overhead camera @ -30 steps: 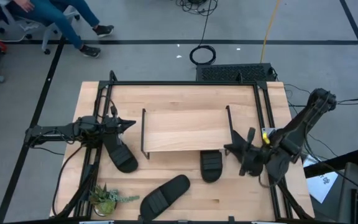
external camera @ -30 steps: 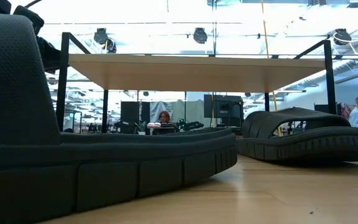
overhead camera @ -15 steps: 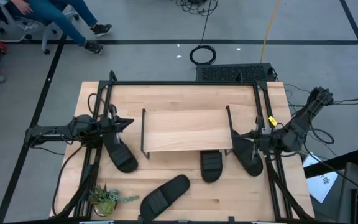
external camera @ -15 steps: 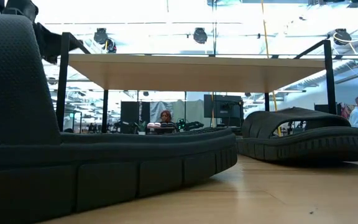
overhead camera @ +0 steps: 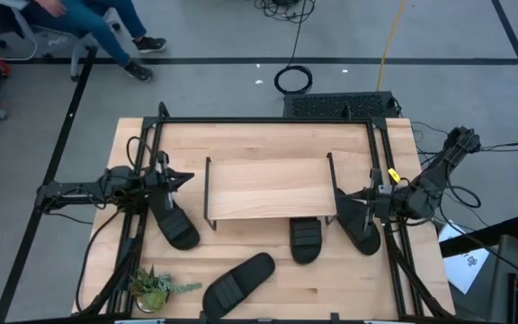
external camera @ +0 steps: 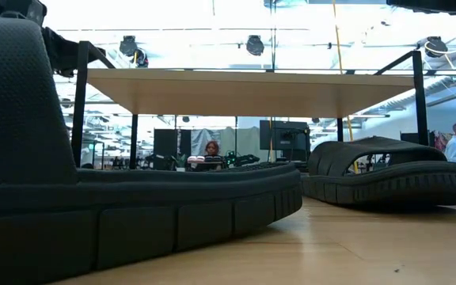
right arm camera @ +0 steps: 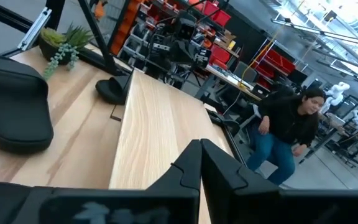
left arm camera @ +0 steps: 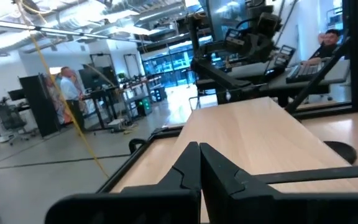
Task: Pick and place slides into the shelf
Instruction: Put the bottom left black slipper align with the right black slipper under the shelf
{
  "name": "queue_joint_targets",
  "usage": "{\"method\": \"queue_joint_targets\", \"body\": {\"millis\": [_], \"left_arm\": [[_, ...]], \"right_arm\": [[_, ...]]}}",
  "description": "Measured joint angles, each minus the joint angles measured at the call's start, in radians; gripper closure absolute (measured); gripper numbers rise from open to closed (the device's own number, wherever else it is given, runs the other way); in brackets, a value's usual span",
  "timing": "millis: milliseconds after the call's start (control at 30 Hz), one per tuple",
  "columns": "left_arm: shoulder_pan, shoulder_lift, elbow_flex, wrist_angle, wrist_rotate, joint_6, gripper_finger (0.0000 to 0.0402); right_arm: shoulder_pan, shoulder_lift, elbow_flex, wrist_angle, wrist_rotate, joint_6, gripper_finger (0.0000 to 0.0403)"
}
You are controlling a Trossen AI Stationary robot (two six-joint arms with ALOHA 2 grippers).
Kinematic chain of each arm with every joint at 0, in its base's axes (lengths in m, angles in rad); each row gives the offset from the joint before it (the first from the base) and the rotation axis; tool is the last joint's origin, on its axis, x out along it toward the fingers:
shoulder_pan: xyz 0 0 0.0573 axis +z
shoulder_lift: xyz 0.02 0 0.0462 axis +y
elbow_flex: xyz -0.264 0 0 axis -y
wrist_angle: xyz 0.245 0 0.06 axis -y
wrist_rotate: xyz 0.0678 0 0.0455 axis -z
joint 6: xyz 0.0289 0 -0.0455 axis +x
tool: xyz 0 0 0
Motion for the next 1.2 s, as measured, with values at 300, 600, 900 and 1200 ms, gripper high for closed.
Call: {"method": "queue_joint_targets", "body": {"millis": [300,600,900,1200], "left_arm": [[-0.094,0.036,0.043,0.054,0.302,0.031,0.0401],[-0.407,0.338,0.228,0.036,-0.05,0.115,0.0401],[-0.621,0.701,0.434,-0.068,-0.213,0.068,0.0401],[-0.795,1.133,0.589,0.029,-0.474,0.014,0.0402]], "right_arm": [[0.0,0.0,0.0,0.0,0.0,-0.008,0.0403],[0.0,0.0,0.0,0.0,0.0,-0.002,0.0403],[0.0,0.002,0.0,-0.007,0.0,0.02,0.0403],[0.0,0.003,-0.002,-0.007,-0.002,0.026,0.0403]]}}
